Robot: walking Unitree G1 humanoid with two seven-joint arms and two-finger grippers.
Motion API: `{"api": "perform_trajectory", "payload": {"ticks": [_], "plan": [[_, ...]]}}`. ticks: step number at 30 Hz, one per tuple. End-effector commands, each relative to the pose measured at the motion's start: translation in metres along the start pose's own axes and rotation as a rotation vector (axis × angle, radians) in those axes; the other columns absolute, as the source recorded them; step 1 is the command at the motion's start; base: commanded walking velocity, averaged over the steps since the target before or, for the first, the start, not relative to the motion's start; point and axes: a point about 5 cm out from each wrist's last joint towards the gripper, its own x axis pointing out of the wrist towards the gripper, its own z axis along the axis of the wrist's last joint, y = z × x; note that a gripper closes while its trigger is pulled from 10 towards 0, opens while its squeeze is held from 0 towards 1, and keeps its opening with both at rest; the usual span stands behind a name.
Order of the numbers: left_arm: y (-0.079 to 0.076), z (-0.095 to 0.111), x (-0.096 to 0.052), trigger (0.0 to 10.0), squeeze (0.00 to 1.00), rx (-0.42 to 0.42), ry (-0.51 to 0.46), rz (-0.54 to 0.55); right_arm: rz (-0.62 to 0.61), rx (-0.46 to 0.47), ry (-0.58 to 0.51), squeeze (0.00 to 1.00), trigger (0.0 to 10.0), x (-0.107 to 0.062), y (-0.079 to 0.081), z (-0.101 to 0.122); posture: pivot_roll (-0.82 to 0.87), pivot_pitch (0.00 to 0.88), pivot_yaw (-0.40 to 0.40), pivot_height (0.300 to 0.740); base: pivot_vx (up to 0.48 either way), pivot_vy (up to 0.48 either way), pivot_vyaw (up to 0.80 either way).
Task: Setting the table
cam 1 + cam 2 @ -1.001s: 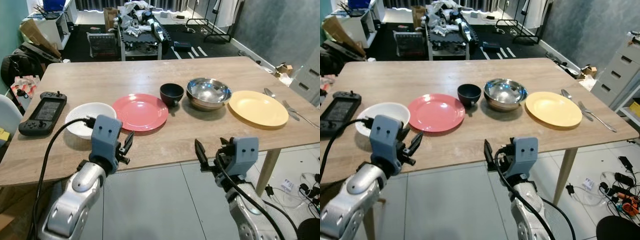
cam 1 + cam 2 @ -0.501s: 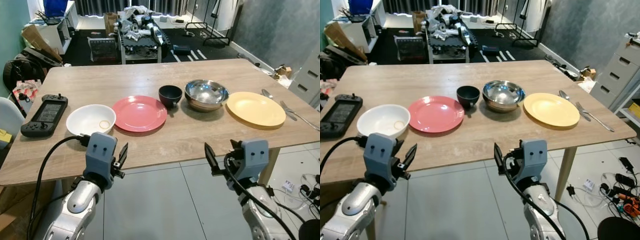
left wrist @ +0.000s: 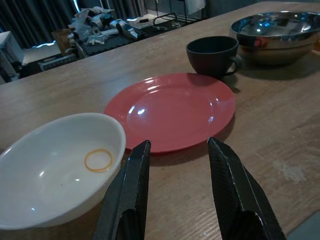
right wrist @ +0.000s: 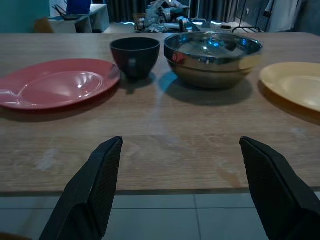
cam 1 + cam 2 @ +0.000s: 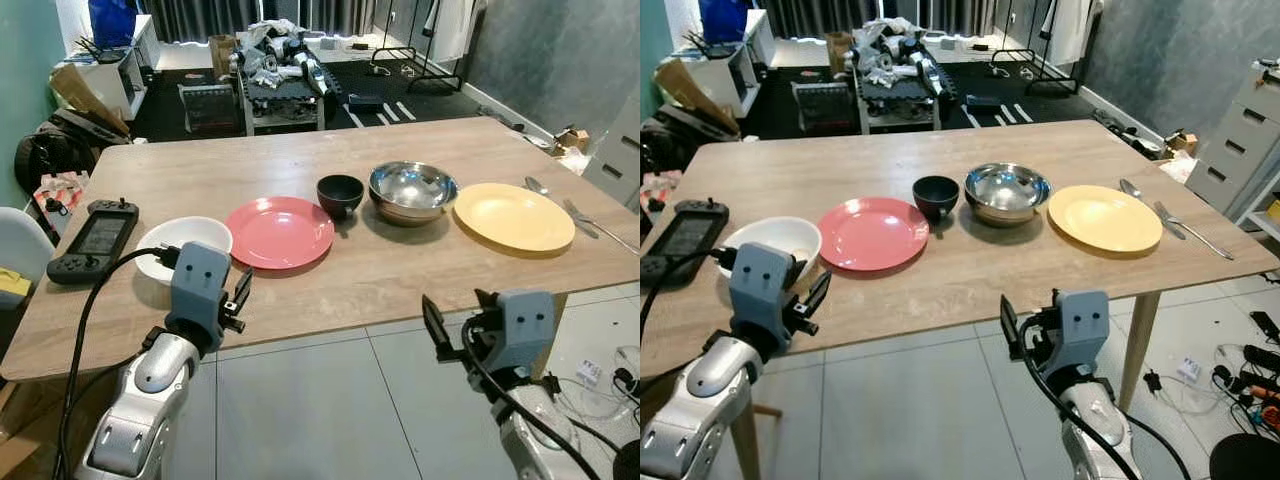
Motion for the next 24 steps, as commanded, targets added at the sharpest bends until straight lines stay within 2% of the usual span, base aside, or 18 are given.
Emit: {"api": "perform_trajectory", "payload": {"ticks": [1, 24], "plan": [[-0.002, -0.0077, -0.0011, 10.0, 0.0, -0.003, 0.035, -0.016, -0.004, 0.009, 0.004, 0.0, 10.0, -0.0026, 0.0006, -0.0026, 0.04, 0.082, 0.099, 0.74, 0.0, 0.0, 0.0], [-0.0042, -0.0109, 0.0029, 10.0, 0.0, -0.01, 0.059, -0.02, -0.024, 0.025, 0.0, 0.0, 10.0, 0.0025, 0.0063, -0.0022, 0.04, 0.092, 0.094, 0.74, 0.0, 0.0, 0.0]]}}
